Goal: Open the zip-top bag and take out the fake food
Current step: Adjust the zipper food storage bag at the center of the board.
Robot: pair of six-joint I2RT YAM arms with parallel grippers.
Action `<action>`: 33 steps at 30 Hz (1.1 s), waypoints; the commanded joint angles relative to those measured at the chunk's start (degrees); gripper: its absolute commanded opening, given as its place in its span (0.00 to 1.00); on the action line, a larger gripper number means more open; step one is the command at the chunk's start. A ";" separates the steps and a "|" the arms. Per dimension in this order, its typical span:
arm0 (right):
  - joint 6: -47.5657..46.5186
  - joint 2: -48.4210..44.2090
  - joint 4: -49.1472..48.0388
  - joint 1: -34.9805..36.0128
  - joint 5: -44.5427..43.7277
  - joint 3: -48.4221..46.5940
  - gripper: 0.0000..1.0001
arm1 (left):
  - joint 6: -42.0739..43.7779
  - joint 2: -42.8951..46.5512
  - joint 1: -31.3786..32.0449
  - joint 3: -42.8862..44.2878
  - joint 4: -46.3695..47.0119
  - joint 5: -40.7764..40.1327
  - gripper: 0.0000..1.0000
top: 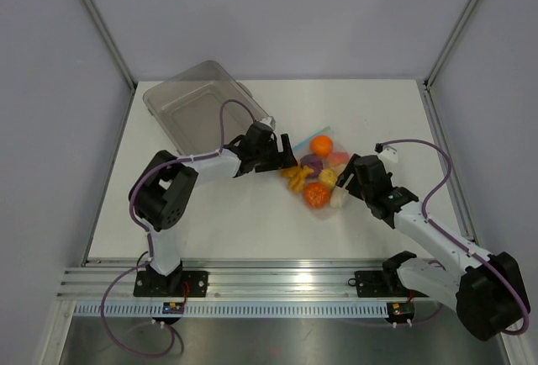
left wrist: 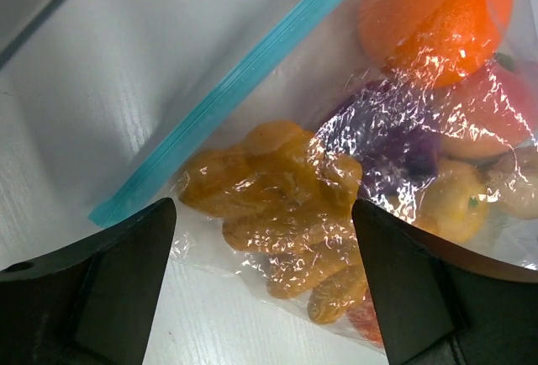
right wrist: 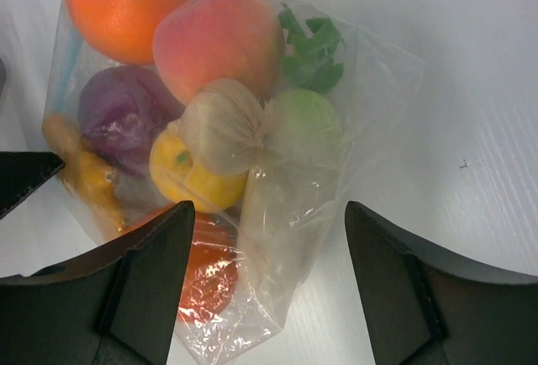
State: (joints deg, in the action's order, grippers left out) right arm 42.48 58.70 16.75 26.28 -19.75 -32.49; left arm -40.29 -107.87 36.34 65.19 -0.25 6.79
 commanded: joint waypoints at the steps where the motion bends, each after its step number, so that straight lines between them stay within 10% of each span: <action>1: 0.24 1.68 -3.22 -1.93 0.85 -0.81 0.79 | 0.22 -1.72 0.92 1.17 0.86 1.29 0.87; 33: -5.48 21.38 -5.59 -8.09 -1.17 -18.67 0.82 | -3.83 7.75 19.30 -3.14 -0.01 -6.08 0.80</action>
State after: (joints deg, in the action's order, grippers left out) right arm 37.47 83.31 12.99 18.46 -18.06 -49.95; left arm -45.84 -105.36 55.18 60.38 -0.34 2.74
